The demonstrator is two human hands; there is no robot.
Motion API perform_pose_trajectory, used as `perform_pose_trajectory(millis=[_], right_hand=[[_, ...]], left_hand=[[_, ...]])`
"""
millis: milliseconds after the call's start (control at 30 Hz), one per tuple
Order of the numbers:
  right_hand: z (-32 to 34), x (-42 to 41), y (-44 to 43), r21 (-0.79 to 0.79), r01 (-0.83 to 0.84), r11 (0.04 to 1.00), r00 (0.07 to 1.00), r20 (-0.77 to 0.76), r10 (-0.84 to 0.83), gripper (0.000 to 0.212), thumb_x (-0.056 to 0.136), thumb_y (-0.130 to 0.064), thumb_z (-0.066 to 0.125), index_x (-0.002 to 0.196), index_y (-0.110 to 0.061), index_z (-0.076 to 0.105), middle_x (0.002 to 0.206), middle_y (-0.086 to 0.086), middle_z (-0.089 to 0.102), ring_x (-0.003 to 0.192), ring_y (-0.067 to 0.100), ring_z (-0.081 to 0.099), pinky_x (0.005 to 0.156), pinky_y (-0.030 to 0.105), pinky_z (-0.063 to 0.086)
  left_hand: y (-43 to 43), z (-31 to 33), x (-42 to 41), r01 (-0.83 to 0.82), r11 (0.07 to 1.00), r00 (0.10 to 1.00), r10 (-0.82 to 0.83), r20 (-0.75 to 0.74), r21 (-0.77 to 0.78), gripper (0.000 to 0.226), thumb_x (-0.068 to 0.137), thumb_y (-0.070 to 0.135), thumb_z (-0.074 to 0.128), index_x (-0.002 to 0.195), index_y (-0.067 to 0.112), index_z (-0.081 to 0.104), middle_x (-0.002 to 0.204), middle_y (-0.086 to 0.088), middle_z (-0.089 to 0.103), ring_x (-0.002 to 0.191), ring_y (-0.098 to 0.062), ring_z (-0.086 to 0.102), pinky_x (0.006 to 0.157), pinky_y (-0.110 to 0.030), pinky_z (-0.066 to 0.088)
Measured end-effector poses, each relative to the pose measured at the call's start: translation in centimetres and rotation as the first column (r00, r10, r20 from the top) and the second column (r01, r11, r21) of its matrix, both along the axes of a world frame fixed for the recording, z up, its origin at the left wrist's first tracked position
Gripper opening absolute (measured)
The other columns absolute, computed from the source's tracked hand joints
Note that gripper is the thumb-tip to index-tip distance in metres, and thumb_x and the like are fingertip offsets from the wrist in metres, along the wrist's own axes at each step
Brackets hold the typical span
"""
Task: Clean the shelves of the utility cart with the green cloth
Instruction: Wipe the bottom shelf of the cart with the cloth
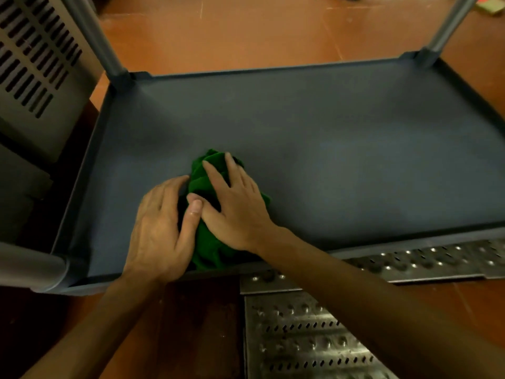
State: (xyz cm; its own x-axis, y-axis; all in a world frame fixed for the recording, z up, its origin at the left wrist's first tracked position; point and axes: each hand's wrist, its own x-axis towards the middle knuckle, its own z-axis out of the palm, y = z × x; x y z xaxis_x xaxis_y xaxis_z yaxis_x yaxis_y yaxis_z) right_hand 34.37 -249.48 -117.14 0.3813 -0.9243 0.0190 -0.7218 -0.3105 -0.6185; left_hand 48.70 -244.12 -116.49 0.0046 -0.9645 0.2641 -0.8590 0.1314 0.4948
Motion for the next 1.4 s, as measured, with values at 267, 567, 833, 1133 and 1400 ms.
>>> perform_pose_trajectory(millis=[267,567,833,1133,1400], right_hand=[[0.5,-1.3,-0.2,0.036,-0.158,0.987,0.982,-0.1,0.161,0.089,0.071,-0.059,0.073,0.145,-0.027,0.035,0.16,0.009,0.016,0.147,0.039,0.006,0.118,0.057,0.011],[-0.3,-4.0,0.0,-0.075,-0.019,0.997,1.0,-0.017,0.018,0.071,0.071,-0.033,0.075,0.134,-0.014,0.048,0.144,0.014,0.041,0.135,0.044,0.03,0.108,0.057,0.031],[-1.0,-11.3,-0.7,-0.171,0.132,0.976,0.99,-0.016,-0.137,0.062,0.067,-0.032,0.066,0.125,-0.013,0.056,0.135,0.013,0.052,0.13,0.044,0.039,0.106,0.056,0.035],[0.6,-25.2,-0.7,-0.182,0.242,0.953,0.95,-0.157,-0.271,0.053,0.062,-0.02,0.06,0.115,-0.014,0.06,0.132,0.005,0.056,0.127,0.032,0.044,0.107,0.044,0.038],[2.2,-35.2,-0.2,-0.127,0.433,0.893,0.848,-0.278,-0.451,0.05,0.071,-0.014,0.061,0.12,-0.024,0.055,0.138,0.004,0.052,0.139,0.032,0.034,0.11,0.056,0.033]], left_hand=[[0.0,-0.5,0.6,0.0,1.0,0.996,0.001,-0.086,0.01,0.068,0.101,0.055,0.016,0.143,0.009,0.043,0.139,-0.014,0.052,0.128,-0.03,0.046,0.103,-0.038,0.034],[-1.7,1.0,-4.2,0.037,0.999,0.992,-0.039,-0.122,-0.024,0.059,0.102,0.051,0.02,0.141,0.012,0.043,0.137,-0.014,0.05,0.126,-0.034,0.047,0.101,-0.055,0.042],[-3.2,0.3,-9.9,0.208,0.978,0.978,-0.207,-0.037,0.008,0.067,0.101,0.056,0.019,0.144,0.009,0.041,0.144,-0.015,0.046,0.132,-0.031,0.041,0.108,-0.045,0.035],[-2.9,-1.6,-10.3,0.22,0.975,0.976,-0.219,-0.007,0.038,0.063,0.102,0.05,0.023,0.139,0.005,0.046,0.141,-0.019,0.049,0.132,-0.032,0.04,0.111,-0.041,0.03],[-2.8,-1.6,-10.1,0.208,0.977,0.978,-0.207,-0.02,0.04,0.061,0.102,0.05,0.023,0.138,0.006,0.046,0.14,-0.019,0.05,0.132,-0.034,0.042,0.11,-0.046,0.032]])
